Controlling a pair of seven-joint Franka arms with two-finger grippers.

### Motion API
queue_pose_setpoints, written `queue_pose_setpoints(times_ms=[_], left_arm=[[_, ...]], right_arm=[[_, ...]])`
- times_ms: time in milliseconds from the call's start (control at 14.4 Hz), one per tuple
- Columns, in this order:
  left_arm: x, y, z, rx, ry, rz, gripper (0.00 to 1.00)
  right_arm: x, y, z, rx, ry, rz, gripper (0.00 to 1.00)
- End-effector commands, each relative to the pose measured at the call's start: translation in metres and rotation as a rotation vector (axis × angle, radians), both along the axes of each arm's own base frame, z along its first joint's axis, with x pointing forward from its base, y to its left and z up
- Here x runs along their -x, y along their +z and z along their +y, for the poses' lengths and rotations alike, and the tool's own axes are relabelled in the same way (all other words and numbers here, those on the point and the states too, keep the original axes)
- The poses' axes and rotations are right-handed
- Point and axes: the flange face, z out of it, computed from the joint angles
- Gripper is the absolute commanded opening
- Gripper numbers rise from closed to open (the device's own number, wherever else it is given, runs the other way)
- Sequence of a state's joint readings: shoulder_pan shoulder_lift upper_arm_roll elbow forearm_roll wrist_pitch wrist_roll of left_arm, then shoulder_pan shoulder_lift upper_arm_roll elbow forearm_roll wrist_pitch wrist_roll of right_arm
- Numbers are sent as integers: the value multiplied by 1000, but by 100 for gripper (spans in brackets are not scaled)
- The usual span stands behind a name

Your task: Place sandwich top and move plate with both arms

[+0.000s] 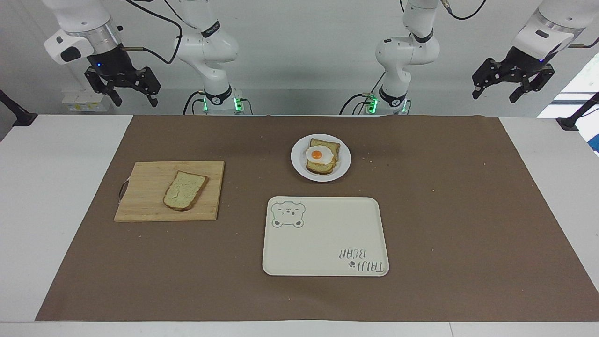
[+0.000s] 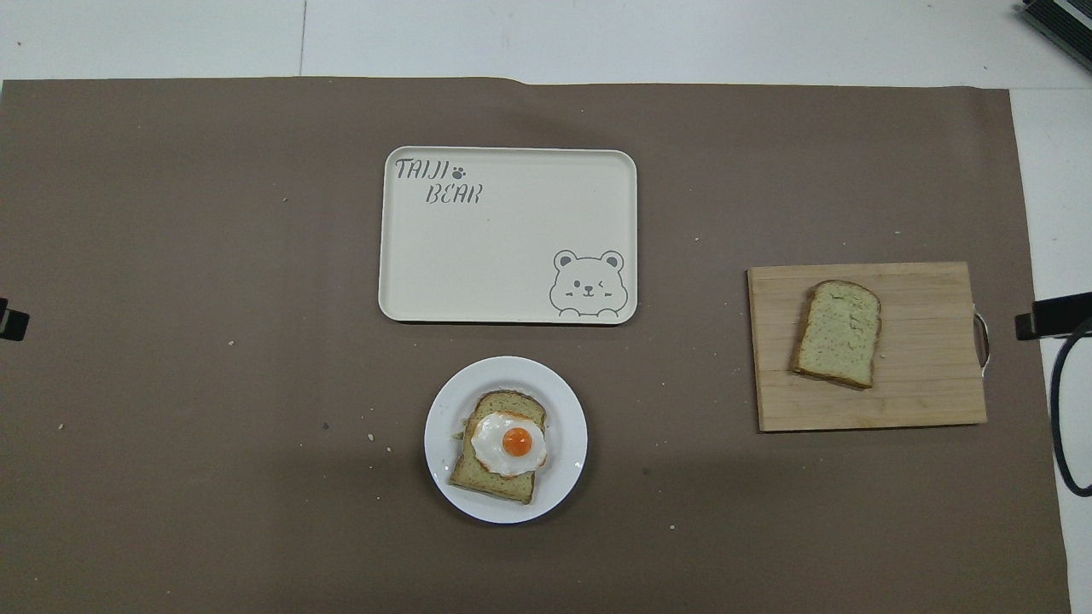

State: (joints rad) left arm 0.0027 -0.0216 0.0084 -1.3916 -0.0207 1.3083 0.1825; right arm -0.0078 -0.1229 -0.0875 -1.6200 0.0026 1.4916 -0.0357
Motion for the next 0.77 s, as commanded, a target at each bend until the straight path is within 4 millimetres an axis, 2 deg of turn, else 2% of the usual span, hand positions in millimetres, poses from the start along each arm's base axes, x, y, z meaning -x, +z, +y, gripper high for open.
queue_pose_setpoints(times_ms=[0,418,696], left_arm=[[4,7,-3,0,2,1,100],[4,8,-3,2,2,0,100],[5,8,-3,3,3,-2,100]], right_arm=[[4,2,-5,19,1,1,100],[-16,-23,-12,27,-14,-72,100],[-27,-49,-36,26,-49,-84,100]])
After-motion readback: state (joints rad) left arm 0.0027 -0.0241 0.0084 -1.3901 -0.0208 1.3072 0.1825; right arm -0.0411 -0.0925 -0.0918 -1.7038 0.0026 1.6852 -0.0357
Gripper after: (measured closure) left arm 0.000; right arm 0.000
